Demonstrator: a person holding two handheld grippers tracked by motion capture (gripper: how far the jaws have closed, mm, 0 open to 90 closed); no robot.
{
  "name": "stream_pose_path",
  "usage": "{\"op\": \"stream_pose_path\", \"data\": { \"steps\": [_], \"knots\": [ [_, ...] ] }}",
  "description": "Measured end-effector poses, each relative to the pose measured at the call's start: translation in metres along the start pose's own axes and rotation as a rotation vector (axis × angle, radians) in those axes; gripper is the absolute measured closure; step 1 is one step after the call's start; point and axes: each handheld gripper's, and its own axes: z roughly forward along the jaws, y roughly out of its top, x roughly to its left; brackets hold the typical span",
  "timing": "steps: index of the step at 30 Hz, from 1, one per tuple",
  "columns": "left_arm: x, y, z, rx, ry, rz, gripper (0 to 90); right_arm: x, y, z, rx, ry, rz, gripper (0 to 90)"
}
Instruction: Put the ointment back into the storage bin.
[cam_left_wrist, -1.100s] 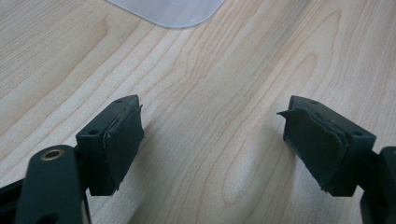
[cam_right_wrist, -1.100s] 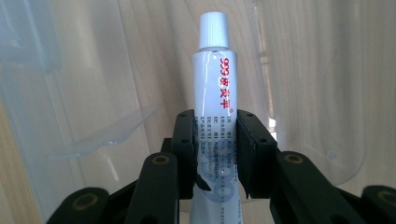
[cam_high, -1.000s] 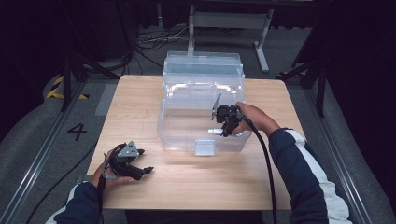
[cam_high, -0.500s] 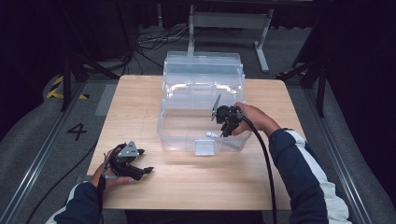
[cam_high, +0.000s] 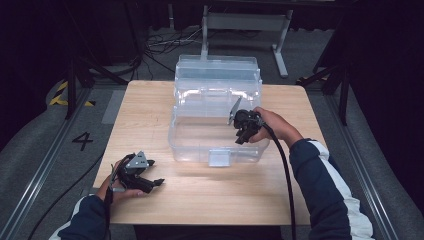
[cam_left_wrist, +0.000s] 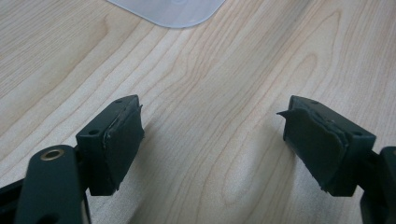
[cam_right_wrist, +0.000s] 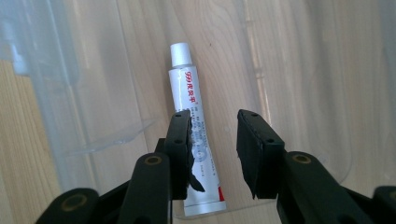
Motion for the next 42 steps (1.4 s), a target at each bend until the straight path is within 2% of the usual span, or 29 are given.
{"op": "stream_pose_path", "data": {
  "steps": [4,6,8,10,11,14,18,22,25,28,30,33,34,42],
  "knots": [
    [0.0,0.0,0.0,-0.001,0.003,-0.002,20.1,-0.002,-0.004,-0.007,-0.062,-0.012,0.022,65.3],
    [0.0,0.0,0.0,-0.001,0.003,-0.002,20.1,-0.001,-0.006,-0.009,-0.075,-0.013,0.035,65.0],
    [0.0,0.0,0.0,-0.001,0.004,-0.003,20.1,-0.001,-0.01,-0.015,-0.121,-0.027,0.044,64.4],
    [0.0,0.001,0.0,0.003,0.0,-0.002,20.1,-0.002,-0.011,-0.017,-0.135,-0.034,0.057,63.2],
    [0.0,0.002,0.0,0.011,0.001,-0.005,20.2,-0.002,-0.012,-0.018,-0.159,-0.04,0.075,62.7],
    [-0.001,0.006,0.001,0.04,0.004,-0.008,20.6,-0.002,-0.016,-0.023,-0.223,-0.054,0.081,62.3],
    [-0.003,0.012,0.001,0.06,0.001,0.001,23.3,-0.002,-0.02,-0.031,-0.282,-0.073,0.105,59.4],
    [-0.008,0.021,-0.003,0.067,0.033,0.039,25.5,-0.001,-0.025,-0.038,-0.358,-0.087,0.113,55.8],
    [-0.011,0.028,-0.011,0.043,0.04,0.051,26.8,0.001,-0.03,-0.044,-0.426,-0.091,0.102,55.0],
    [-0.012,0.035,-0.019,-0.001,0.034,0.046,27.6,0.001,-0.034,-0.05,-0.464,-0.117,0.103,54.8],
    [-0.014,0.038,-0.022,-0.014,0.037,0.049,28.3,0.001,-0.035,-0.052,-0.475,-0.114,0.106,54.5],
    [-0.018,0.049,-0.031,-0.044,0.057,0.064,30.2,0.0,-0.037,-0.058,-0.513,-0.147,0.109,54.4],
    [-0.019,0.052,-0.033,-0.056,0.052,0.064,31.2,0.0,-0.038,-0.059,-0.525,-0.16,0.114,54.4],
    [-0.024,0.072,-0.045,-0.106,0.071,0.09,32.5,-0.006,-0.039,-0.08,-0.59,-0.19,0.122,53.8]
  ]
}}
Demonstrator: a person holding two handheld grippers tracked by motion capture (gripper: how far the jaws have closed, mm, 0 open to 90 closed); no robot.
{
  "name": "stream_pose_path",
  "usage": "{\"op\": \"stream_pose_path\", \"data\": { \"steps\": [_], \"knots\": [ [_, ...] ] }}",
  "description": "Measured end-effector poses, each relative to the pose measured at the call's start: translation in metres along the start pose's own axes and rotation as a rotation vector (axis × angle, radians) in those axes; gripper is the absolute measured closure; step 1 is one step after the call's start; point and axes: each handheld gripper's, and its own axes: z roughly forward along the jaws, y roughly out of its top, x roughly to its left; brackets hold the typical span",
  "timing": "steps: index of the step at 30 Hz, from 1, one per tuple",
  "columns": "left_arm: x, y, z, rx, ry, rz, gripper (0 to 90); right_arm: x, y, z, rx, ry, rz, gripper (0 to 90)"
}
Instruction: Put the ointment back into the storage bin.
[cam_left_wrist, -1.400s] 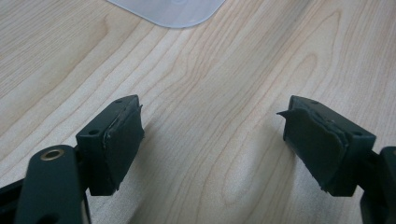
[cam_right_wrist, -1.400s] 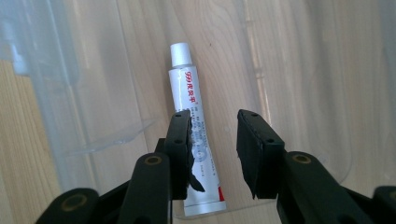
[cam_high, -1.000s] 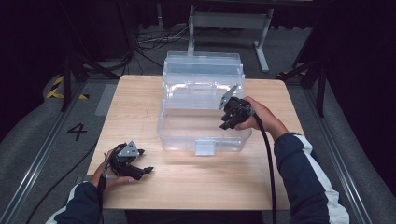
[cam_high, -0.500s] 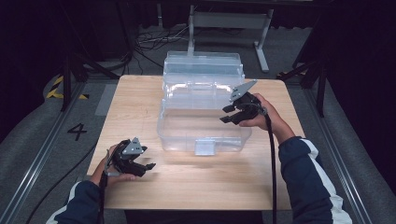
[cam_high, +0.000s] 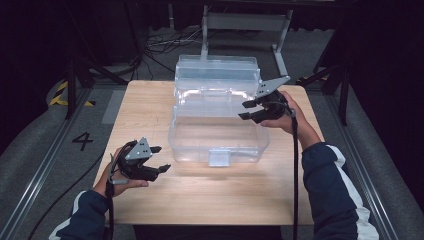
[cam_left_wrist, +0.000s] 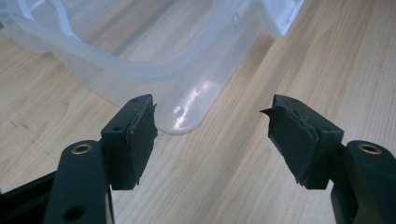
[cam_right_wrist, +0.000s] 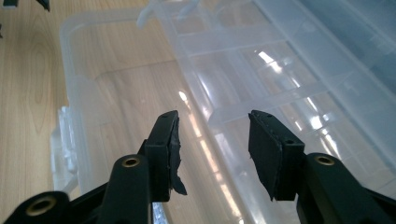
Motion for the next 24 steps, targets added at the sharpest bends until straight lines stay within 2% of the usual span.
{"op": "stream_pose_path", "data": {
  "steps": [5,9,11,13,17,19,20,24],
  "knots": [
    [0.0,0.01,0.001,-0.006,0.0,0.005,32.0,-0.008,0.007,-0.006,-0.025,-0.04,0.001,53.5],
    [0.0,0.017,0.003,-0.008,0.002,0.015,32.1,-0.015,0.01,-0.006,-0.044,-0.058,0.022,53.0],
    [0.001,0.021,0.004,-0.014,-0.011,0.018,32.1,-0.023,0.01,-0.005,-0.044,-0.075,0.035,52.8],
    [0.001,0.025,0.005,-0.015,-0.004,0.029,32.0,-0.025,0.01,-0.005,-0.045,-0.079,0.041,52.5],
    [0.003,0.033,0.011,-0.022,-0.011,0.039,32.0,-0.037,0.01,-0.003,-0.075,-0.116,0.062,50.7],
    [0.004,0.035,0.013,-0.022,-0.015,0.039,32.1,-0.039,0.01,-0.003,-0.081,-0.114,0.068,50.6],
    [0.004,0.037,0.015,-0.02,-0.017,0.043,32.1,-0.046,0.011,-0.003,-0.086,-0.139,0.084,50.5],
    [0.006,0.043,0.022,-0.019,-0.027,0.047,32.1,-0.054,0.013,-0.002,-0.078,-0.145,0.087,50.5]
  ]
}}
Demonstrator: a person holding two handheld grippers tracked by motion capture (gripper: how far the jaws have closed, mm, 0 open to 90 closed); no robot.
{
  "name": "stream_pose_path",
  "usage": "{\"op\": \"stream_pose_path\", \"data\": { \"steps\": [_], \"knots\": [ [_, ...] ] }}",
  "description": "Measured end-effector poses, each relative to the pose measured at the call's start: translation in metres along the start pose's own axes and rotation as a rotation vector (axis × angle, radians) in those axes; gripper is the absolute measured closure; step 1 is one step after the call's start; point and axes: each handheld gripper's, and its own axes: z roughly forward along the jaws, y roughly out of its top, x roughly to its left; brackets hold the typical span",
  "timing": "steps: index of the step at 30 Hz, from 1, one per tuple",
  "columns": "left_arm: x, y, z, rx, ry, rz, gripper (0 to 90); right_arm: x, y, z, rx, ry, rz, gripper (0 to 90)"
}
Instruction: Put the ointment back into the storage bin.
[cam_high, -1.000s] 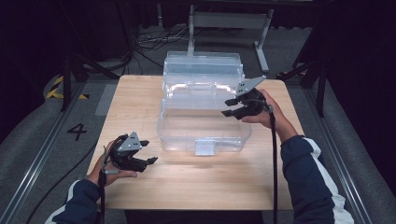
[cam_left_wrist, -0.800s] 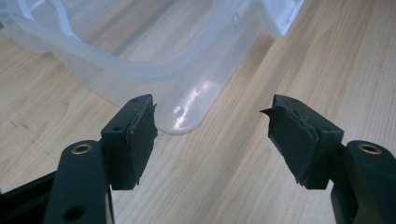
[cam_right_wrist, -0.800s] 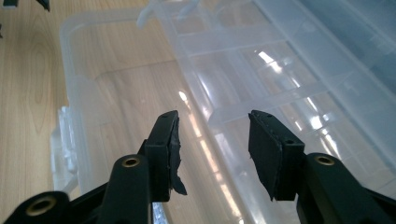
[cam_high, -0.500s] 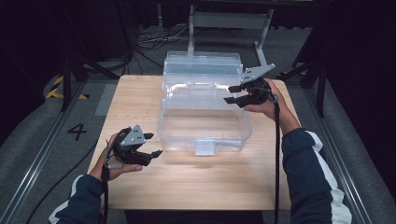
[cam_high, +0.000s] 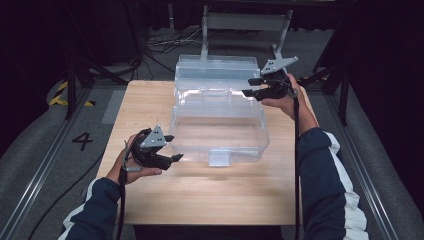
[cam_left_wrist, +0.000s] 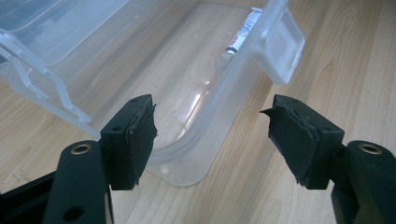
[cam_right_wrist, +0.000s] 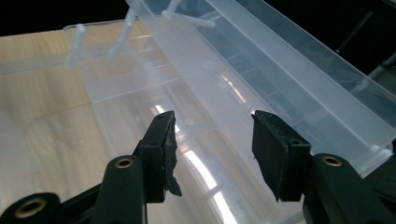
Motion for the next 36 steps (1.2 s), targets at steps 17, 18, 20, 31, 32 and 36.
{"op": "stream_pose_path", "data": {
  "steps": [17,18,20,31,32,36],
  "knots": [
    [0.013,0.01,0.036,0.062,-0.056,0.017,42.1,-0.025,-0.002,0.04,0.096,0.015,0.06,49.0],
    [0.013,0.01,0.038,0.073,-0.055,0.024,43.3,-0.024,-0.002,0.041,0.092,0.016,0.064,49.5],
    [0.012,0.01,0.04,0.079,-0.049,0.041,45.7,-0.024,-0.002,0.041,0.085,0.027,0.069,52.8],
    [0.008,0.015,0.05,0.14,-0.091,0.128,64.0,-0.021,0.002,0.037,0.105,0.058,0.028,67.4],
    [0.008,0.015,0.051,0.163,-0.08,0.137,67.0,-0.02,0.002,0.037,0.108,0.06,0.022,68.1],
    [0.007,0.015,0.054,0.179,-0.095,0.16,74.7,-0.018,0.004,0.036,0.125,0.063,-0.006,71.1]
  ]
}}
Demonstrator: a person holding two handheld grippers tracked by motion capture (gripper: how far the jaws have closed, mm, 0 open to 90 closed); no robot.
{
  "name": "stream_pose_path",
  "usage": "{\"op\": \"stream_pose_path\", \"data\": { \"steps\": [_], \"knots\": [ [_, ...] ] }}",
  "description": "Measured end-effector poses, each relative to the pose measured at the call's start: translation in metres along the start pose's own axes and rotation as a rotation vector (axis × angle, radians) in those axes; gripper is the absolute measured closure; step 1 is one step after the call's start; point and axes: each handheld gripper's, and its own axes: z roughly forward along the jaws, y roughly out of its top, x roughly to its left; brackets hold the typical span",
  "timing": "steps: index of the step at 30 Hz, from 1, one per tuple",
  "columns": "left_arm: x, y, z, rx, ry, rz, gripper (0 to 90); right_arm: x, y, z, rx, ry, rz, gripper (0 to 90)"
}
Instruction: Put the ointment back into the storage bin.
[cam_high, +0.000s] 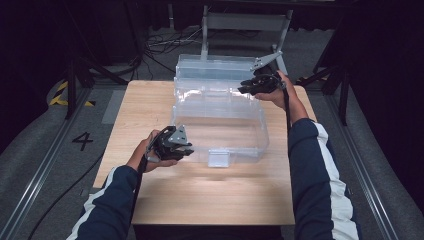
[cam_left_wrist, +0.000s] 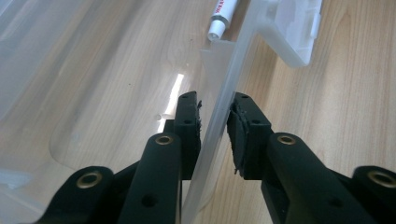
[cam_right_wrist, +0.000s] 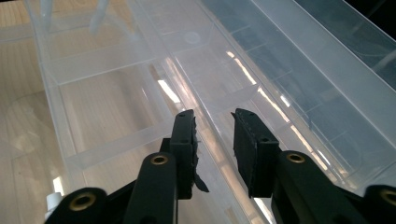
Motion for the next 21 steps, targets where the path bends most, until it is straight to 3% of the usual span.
{"op": "stream_pose_path", "data": {
  "steps": [7,13,14,20,21],
  "knots": [
    [0.002,0.004,0.001,0.046,-0.017,0.01,75.8,0.005,0.007,-0.001,0.052,-0.008,-0.05,74.9],
    [0.002,0.008,0.002,0.087,-0.025,0.018,76.7,0.006,0.015,0.0,0.114,-0.004,-0.065,77.1],
    [0.003,0.009,0.002,0.093,-0.032,0.019,77.0,0.008,0.019,0.0,0.149,-0.007,-0.089,78.5],
    [0.005,0.01,0.003,0.103,-0.041,0.001,77.1,0.012,0.023,0.001,0.173,-0.013,-0.137,81.2],
    [0.005,0.01,0.003,0.103,-0.041,-0.002,77.0,0.011,0.022,-0.001,0.159,0.011,-0.137,82.8]
  ]
}}
